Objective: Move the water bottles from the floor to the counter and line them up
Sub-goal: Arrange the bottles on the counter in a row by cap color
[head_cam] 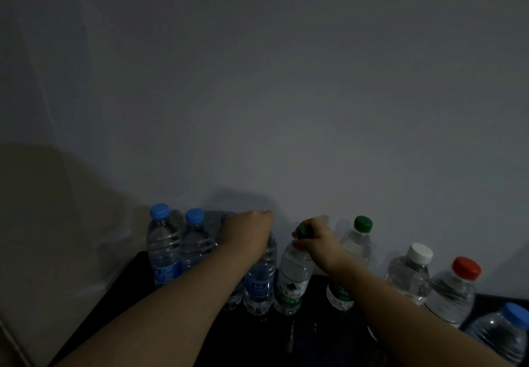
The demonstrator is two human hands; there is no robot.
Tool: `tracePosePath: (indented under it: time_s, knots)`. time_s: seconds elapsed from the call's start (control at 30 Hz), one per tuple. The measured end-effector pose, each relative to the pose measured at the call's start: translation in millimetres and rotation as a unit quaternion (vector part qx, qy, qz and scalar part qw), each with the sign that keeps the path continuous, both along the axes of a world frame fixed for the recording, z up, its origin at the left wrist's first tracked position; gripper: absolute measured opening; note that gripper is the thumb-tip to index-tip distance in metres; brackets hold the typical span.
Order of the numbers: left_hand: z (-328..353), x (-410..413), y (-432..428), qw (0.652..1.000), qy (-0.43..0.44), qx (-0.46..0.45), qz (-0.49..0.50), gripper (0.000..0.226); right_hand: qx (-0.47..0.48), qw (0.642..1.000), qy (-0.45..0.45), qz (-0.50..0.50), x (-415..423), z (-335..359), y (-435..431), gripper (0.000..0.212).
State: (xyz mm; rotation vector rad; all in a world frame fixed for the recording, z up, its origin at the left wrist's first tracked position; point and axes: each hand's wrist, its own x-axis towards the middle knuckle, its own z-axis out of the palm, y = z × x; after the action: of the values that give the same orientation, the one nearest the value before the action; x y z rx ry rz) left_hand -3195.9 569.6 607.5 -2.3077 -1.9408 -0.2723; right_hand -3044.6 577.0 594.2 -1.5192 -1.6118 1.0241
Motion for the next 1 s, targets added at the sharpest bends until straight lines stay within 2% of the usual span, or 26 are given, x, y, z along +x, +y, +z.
tracePosePath:
  time_s: [0.23,0.47,0.5,0.57,0.63,0.7,0.77,0.83,0.9,1.0]
  knots:
    - [3,2,-3,1.0,-0.002,0.003,0.007,0.025,-0.024,0.999,0.025,0.009,-3,-2,10,0.023]
    - [4,5,-6,1.0,0.013,0.003,0.01,0.028,-0.002,0.999,-0.025,0.038,-5,-4,10,0.025]
    - [4,5,-7,1.0,0.013,0.002,0.011,0.028,0.014,0.998,-0.042,0.045,-3,-4,8,0.031]
    - [4,5,-8,1.0,0.015,0.003,0.015,0.031,0.105,0.988,-0.112,0.017,7,0,4,0.036]
    - [4,5,-9,0.999,0.025,0.01,0.02,0.035,0.211,0.955,-0.203,-0.056,21,5,3,0.031]
    - [4,6,-10,0.999,0.034,0.011,0.023,0.032,0.24,0.916,-0.297,-0.121,35,10,6,0.03]
    - [5,7,-12,0.999,0.032,0.009,0.026,0.027,0.196,0.897,-0.368,-0.146,47,10,10,0.037]
    - [6,8,-13,0.999,0.03,0.008,0.025,0.026,0.126,0.897,-0.402,-0.135,56,8,12,0.046]
    - [7,7,-14,0.999,0.03,0.006,0.025,0.026,0.068,0.908,-0.4,-0.11,61,5,15,0.052]
    - [8,7,-15,0.999,0.035,0.007,0.029,0.025,0.05,0.924,-0.368,-0.09,63,-2,15,0.05]
